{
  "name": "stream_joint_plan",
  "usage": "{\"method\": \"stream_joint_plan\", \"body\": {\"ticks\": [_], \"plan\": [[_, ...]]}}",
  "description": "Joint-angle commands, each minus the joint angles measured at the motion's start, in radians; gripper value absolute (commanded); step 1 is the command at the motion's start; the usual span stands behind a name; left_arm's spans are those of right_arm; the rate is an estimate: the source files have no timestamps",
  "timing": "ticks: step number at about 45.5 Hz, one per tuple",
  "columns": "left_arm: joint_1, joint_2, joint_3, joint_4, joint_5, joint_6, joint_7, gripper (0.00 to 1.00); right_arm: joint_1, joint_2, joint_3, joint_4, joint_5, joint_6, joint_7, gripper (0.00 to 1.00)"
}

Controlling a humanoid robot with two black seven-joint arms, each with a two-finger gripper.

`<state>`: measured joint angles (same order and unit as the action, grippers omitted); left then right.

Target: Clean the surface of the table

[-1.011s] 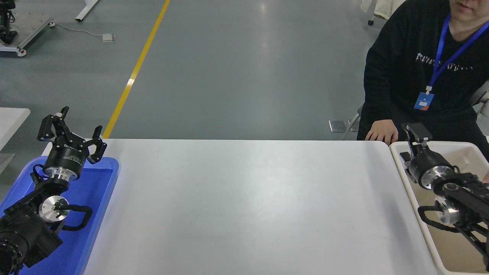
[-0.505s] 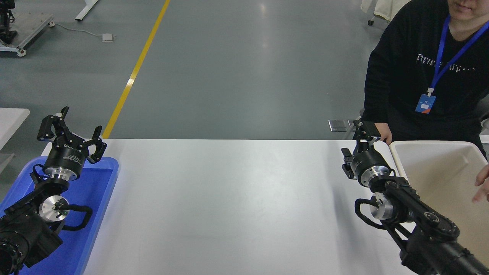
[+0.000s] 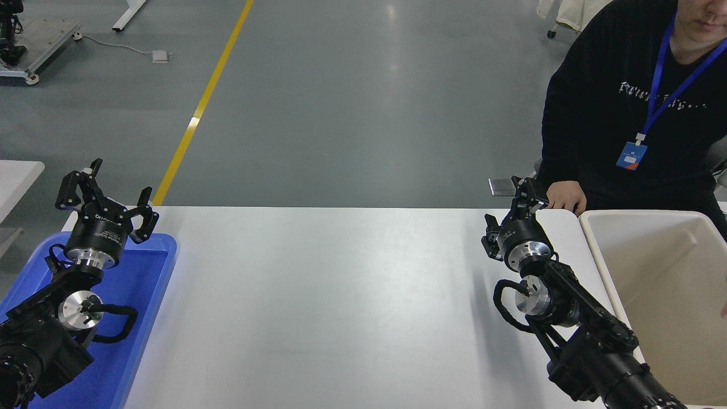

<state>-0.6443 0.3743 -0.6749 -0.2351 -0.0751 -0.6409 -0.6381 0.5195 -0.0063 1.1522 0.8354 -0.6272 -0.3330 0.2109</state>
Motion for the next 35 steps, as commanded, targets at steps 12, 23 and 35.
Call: {"method": "stream_joint_plan", "body": {"ticks": [12,23,35], "plan": [[0.0,0.0,0.0,0.0,0.0,0.0,0.0,1.0,0.005,0.006,0.024,-0.015,0.001,-0.001,0.002,1.0],[0.0,0.0,0.0,-0.001,0.0,0.0,0.0,1.0,0.002,0.006,0.024,-0.013,0.004,0.0,0.002,1.0],[0.0,0.0,0.0,0.0,0.0,0.0,0.0,1.0,-0.001,0.006,0.008,-0.013,0.004,0.006,0.002,1.0]]}}
